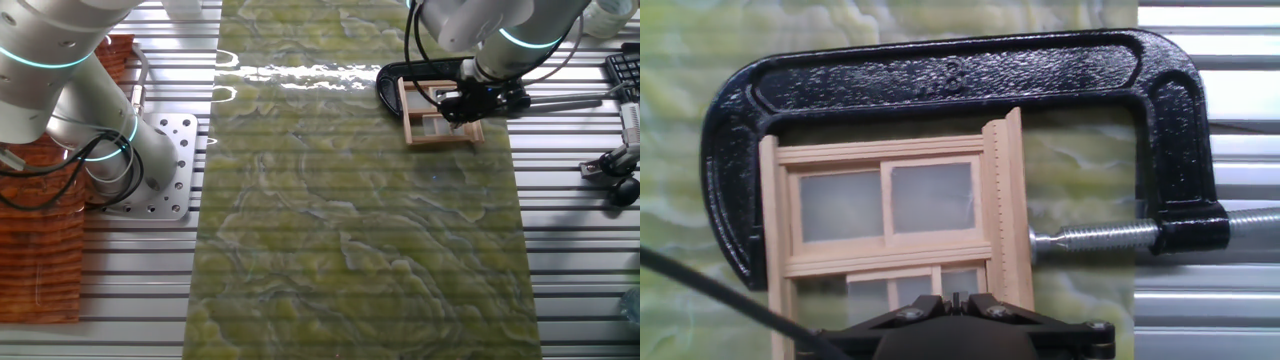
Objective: Close a sliding window
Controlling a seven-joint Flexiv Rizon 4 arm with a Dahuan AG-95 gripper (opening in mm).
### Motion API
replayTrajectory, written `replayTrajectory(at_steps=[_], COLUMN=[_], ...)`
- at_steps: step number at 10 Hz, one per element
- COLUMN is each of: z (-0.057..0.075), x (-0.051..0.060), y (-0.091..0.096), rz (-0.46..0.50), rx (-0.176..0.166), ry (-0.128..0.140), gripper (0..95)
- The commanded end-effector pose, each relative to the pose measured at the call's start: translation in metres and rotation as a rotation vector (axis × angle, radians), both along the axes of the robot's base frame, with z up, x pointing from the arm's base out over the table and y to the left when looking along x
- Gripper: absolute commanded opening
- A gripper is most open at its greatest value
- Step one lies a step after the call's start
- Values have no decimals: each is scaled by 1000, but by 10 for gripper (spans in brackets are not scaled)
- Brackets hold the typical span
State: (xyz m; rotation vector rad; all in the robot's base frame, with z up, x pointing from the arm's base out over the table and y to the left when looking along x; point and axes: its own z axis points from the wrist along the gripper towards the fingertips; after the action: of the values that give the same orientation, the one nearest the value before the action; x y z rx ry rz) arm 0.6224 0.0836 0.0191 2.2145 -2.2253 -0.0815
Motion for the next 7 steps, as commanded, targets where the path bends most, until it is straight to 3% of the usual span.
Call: replayTrajectory(at_steps=[1,7], z=[-1,0], x=[-1,-10], y=[0,-1], rz=[-3,-6], rx=[1,-2], ry=[3,11], gripper=[0,0])
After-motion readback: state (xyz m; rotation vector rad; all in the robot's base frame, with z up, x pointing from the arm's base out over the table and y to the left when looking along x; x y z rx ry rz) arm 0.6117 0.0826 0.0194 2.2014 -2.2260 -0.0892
